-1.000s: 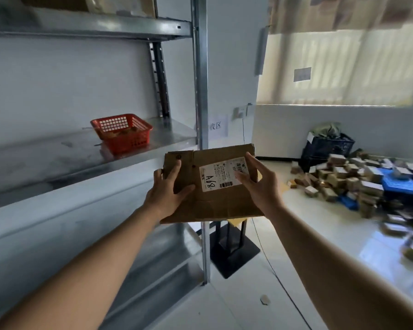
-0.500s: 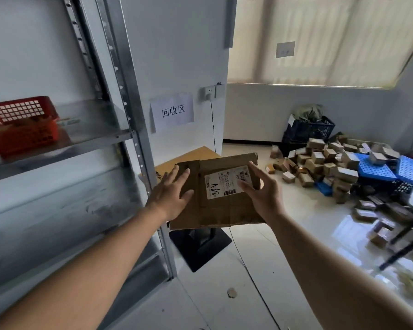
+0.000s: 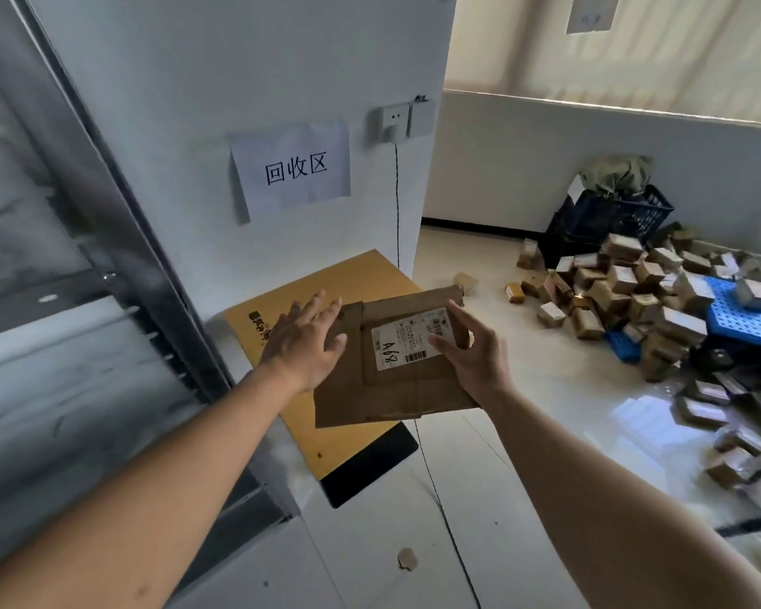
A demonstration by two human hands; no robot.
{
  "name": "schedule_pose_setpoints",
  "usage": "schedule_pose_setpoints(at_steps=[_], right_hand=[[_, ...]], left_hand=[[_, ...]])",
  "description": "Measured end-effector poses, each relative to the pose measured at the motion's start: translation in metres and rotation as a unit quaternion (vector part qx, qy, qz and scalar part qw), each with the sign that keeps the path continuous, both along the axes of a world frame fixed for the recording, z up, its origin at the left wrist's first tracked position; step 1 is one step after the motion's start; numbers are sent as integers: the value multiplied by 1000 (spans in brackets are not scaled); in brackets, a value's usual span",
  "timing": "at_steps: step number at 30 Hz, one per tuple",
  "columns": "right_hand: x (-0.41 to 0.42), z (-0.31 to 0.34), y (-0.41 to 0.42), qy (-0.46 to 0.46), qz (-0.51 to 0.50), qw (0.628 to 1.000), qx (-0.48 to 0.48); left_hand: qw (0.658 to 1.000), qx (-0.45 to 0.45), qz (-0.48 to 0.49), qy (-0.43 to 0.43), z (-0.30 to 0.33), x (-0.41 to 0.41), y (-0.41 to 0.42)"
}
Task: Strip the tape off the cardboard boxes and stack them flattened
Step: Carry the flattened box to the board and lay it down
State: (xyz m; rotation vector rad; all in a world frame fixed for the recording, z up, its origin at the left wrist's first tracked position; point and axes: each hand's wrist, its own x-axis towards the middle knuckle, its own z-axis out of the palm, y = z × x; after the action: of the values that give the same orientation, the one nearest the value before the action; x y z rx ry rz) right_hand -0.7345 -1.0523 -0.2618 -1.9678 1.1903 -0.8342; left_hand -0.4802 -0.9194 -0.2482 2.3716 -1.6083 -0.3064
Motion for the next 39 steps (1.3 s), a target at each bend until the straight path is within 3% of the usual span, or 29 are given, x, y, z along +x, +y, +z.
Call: schedule_pose_setpoints(at_steps=[16, 25, 39], right_hand=[[146, -109, -256, 9, 176, 973, 146], [247, -156, -313, 37, 229, 957, 172], [350, -246, -350, 69, 222, 959, 163]], left_hand=[[978, 72, 196, -14, -78, 66, -179], [967, 89, 237, 3, -117, 140, -226], [972, 129, 189, 53, -245, 224, -255]])
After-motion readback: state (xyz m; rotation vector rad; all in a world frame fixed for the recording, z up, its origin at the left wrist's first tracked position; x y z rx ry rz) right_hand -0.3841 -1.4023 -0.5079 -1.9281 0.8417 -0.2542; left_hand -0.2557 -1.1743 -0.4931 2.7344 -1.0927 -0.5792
